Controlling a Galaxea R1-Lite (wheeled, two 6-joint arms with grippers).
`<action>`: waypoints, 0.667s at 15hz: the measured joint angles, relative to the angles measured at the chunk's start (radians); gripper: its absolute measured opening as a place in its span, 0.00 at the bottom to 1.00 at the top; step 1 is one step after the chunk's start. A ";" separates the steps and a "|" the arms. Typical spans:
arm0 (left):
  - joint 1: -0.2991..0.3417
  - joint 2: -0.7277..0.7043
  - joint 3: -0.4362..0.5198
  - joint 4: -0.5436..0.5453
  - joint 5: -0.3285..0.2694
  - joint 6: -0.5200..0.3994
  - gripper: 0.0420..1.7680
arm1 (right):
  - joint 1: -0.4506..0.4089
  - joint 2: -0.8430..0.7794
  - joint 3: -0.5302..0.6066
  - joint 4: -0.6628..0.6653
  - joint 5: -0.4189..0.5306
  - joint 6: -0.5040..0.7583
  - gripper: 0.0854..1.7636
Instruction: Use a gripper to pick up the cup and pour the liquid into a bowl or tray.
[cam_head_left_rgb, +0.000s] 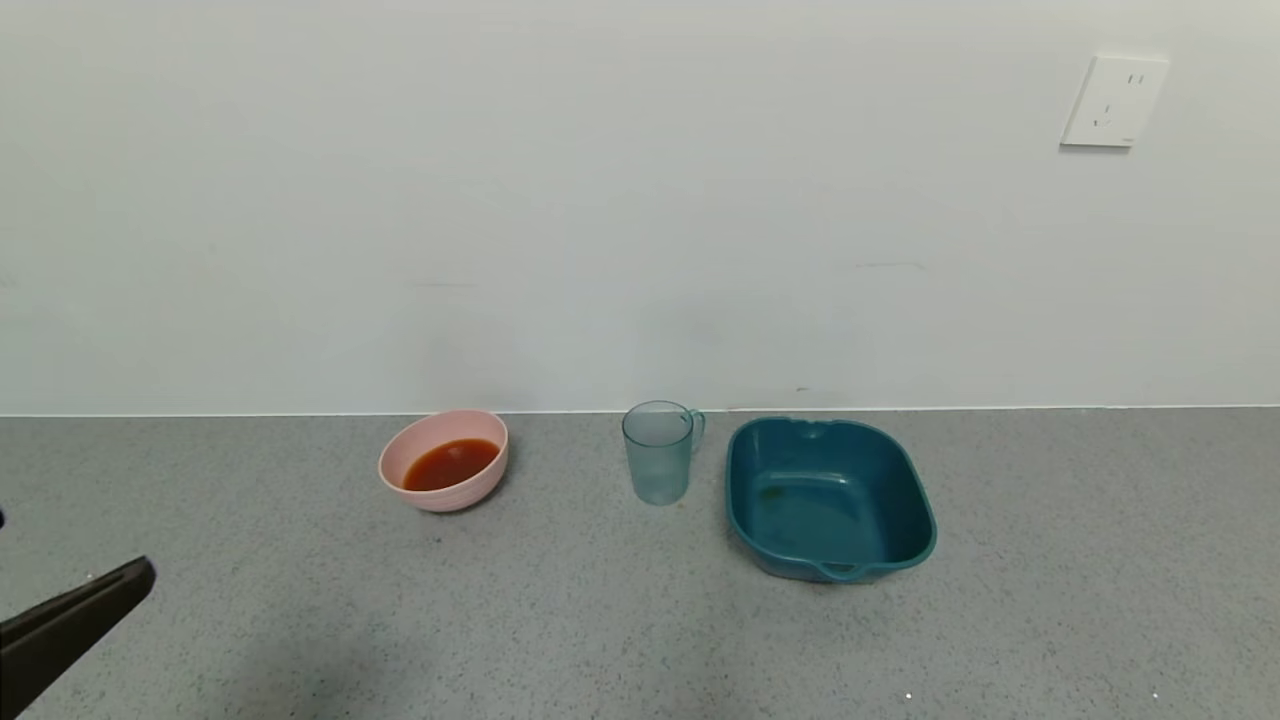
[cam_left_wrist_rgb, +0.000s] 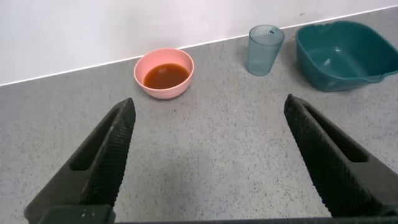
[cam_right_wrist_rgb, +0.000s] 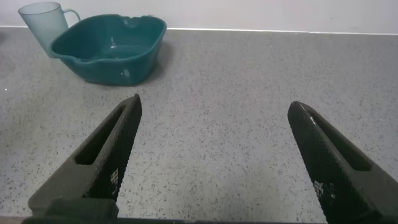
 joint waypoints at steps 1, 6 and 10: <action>0.002 -0.049 0.001 0.026 0.001 0.000 0.97 | 0.000 0.000 0.000 0.000 0.000 0.000 0.97; 0.012 -0.242 -0.012 0.148 0.058 -0.002 0.97 | 0.000 0.000 0.000 0.000 0.000 0.000 0.97; 0.020 -0.365 -0.051 0.249 0.096 -0.001 0.97 | 0.000 0.000 0.000 0.000 0.001 0.000 0.97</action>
